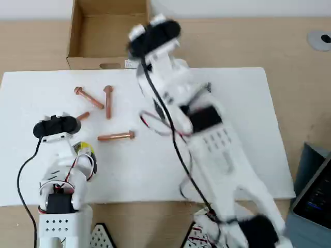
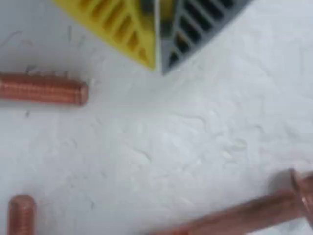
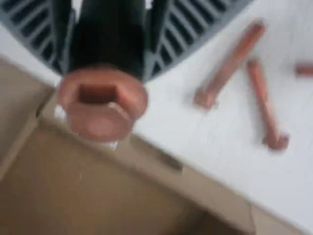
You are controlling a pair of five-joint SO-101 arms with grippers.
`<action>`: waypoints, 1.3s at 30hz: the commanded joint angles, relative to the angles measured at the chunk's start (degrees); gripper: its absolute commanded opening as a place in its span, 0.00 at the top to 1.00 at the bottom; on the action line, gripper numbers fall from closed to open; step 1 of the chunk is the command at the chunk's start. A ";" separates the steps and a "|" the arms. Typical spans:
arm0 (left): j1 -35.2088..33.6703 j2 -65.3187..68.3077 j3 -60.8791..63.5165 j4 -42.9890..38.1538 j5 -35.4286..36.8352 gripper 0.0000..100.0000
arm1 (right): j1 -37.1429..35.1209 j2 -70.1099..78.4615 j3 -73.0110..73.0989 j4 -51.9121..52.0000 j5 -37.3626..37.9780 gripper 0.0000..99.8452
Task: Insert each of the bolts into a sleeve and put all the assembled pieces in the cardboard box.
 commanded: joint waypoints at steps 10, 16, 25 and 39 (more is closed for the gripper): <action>-0.44 -0.48 -0.26 -0.26 -0.18 1.00 | 0.75 42.33 -42.07 -9.41 5.27 0.99; -0.62 -0.48 -0.26 -0.18 -0.09 1.00 | 0.66 60.44 -60.09 -9.76 17.14 0.99; -0.70 -0.48 -0.35 -0.09 -0.09 1.00 | 0.40 78.37 -78.20 -8.97 34.11 0.99; -0.79 -0.48 -0.35 -0.09 0.00 1.00 | 0.40 85.41 -89.63 2.20 37.27 0.86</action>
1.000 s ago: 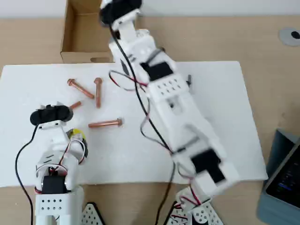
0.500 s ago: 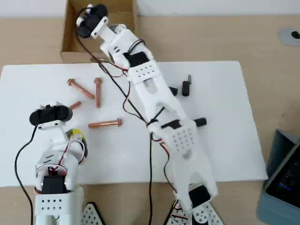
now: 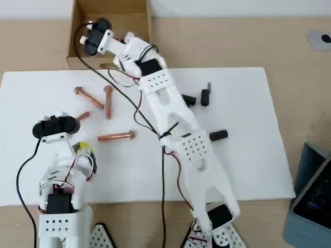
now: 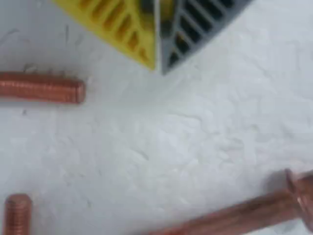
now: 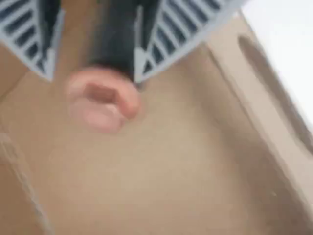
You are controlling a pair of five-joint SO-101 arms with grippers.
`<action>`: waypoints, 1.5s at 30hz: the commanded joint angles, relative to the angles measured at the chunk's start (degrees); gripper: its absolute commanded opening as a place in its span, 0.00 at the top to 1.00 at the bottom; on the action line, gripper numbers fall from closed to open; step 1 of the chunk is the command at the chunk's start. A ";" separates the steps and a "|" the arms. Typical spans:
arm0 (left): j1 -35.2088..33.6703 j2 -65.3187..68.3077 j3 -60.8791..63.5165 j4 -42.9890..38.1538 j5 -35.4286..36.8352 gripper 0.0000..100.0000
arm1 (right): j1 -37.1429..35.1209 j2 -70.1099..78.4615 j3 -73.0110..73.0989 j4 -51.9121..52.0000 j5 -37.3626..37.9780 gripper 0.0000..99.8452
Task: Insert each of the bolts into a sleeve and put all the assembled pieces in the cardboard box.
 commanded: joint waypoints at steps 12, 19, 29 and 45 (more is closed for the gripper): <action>-0.53 -0.48 -0.35 -0.09 0.00 1.00 | 0.57 -2.77 -8.57 6.33 0.09 0.86; -0.53 -0.48 -0.35 0.00 0.00 1.00 | 1.45 -3.91 -23.43 19.87 0.00 0.86; -0.53 -0.48 -0.35 0.00 0.00 1.00 | 5.32 -7.34 -31.43 41.58 -0.44 0.86; -0.53 -0.48 -0.35 0.00 0.00 1.00 | 11.91 -13.58 -30.29 63.38 -10.64 0.86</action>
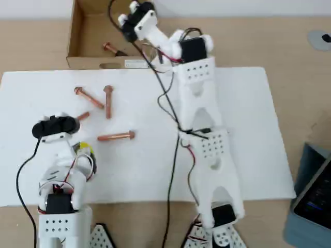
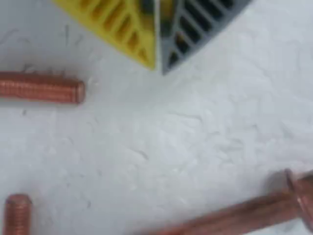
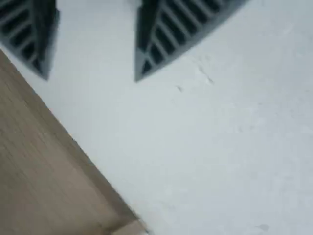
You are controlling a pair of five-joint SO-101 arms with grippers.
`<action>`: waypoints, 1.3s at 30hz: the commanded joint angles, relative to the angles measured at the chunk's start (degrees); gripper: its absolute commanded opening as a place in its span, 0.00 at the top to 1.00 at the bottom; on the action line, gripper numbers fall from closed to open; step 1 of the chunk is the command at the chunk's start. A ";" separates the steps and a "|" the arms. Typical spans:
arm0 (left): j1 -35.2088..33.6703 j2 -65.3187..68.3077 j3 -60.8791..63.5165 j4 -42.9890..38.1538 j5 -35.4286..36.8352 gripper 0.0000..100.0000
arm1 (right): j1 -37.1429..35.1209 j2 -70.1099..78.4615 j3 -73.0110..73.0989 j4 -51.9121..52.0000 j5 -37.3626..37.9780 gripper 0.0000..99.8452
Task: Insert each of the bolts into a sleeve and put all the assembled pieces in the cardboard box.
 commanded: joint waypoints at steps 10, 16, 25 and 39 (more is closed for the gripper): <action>-0.44 -0.48 -0.35 0.00 0.00 1.00 | 1.54 -21.85 33.45 1.32 -11.96 0.86; -0.44 -0.48 -0.35 0.00 0.00 1.00 | 2.42 -25.45 42.86 1.23 -16.09 0.86; -0.44 -0.48 -0.35 0.00 0.00 1.00 | 4.00 -25.36 52.35 -0.79 -19.43 0.86; -0.44 -0.48 -0.35 0.00 0.00 1.00 | 5.05 -25.36 65.36 -9.32 -19.43 0.86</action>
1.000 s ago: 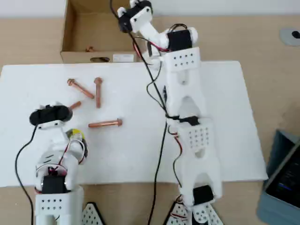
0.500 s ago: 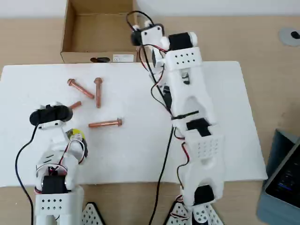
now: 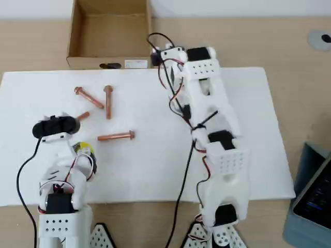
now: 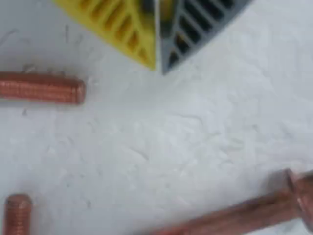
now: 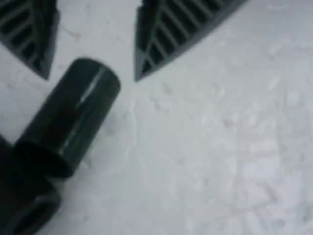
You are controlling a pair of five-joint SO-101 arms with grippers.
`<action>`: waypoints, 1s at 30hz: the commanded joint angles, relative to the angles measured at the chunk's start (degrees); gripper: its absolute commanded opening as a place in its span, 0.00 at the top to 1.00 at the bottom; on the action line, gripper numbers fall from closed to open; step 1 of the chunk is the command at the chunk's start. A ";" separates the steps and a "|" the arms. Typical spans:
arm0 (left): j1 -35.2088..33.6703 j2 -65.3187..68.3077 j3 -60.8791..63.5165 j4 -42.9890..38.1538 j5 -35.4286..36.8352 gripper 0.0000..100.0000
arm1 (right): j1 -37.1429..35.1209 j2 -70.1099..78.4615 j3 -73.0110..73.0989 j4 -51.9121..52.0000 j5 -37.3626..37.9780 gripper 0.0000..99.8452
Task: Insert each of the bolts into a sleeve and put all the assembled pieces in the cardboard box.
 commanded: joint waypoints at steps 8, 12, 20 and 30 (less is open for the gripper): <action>-0.44 -0.48 -0.35 0.00 0.00 1.00 | 1.10 -4.62 8.04 -7.74 -0.35 0.86; -0.44 -0.48 -0.35 0.00 0.00 1.00 | 1.10 -4.62 12.62 -11.08 -0.35 0.86; -0.44 -0.48 -0.35 0.00 0.00 1.00 | 1.10 -4.62 18.51 -15.65 0.00 0.90; -0.26 -0.48 -0.35 0.00 0.00 1.00 | 0.75 -5.05 14.11 -13.98 0.18 0.99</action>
